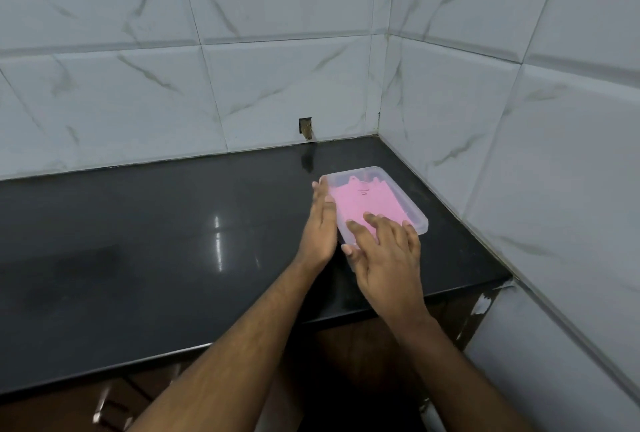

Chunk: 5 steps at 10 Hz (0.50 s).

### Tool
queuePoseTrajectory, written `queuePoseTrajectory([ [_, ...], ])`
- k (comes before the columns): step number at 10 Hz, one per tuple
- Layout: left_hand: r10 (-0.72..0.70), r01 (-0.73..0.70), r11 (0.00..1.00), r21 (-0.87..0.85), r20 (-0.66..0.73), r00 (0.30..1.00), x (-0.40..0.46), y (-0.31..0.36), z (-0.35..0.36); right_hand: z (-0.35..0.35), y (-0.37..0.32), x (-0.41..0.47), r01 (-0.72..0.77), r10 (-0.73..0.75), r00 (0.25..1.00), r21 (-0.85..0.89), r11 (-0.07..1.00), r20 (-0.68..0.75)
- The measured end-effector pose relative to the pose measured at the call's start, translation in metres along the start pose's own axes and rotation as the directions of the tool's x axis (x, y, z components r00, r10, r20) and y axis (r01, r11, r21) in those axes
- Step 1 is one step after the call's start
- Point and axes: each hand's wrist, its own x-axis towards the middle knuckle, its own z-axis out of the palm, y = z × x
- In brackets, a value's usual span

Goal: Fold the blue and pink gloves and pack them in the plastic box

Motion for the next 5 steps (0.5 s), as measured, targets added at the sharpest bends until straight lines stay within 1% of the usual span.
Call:
queuePoseTrajectory([
  [1, 0.108, -0.124, 0.983, 0.138, 0.120, 0.987, -0.005, -0.011, 0.014, -0.001, 0.023, 0.017, -0.035, 0.035, 0.999, -0.028, 0.999, 0.013],
  [2, 0.074, -0.166, 0.882, 0.442, 0.220, 0.973, -0.005, -0.017, 0.014, -0.002, 0.045, 0.034, -0.056, 0.059, 0.996, -0.051, 0.997, 0.061],
  [3, 0.061, -0.203, 0.764, 0.612, 0.245, 0.968, -0.008, -0.010, 0.010, -0.003, 0.059, 0.047, -0.042, 0.050, 0.992, -0.068, 0.997, 0.116],
  [4, 0.107, -0.211, 0.730, 0.650, 0.197, 0.975, -0.008, 0.004, 0.004, -0.004, 0.063, 0.051, -0.043, 0.054, 0.990, -0.089, 0.995, 0.129],
  [5, 0.172, -0.224, 0.673, 0.705, 0.146, 0.974, -0.009, 0.019, -0.005, -0.008, 0.055, 0.057, -0.077, 0.091, 0.984, -0.094, 0.993, 0.150],
])
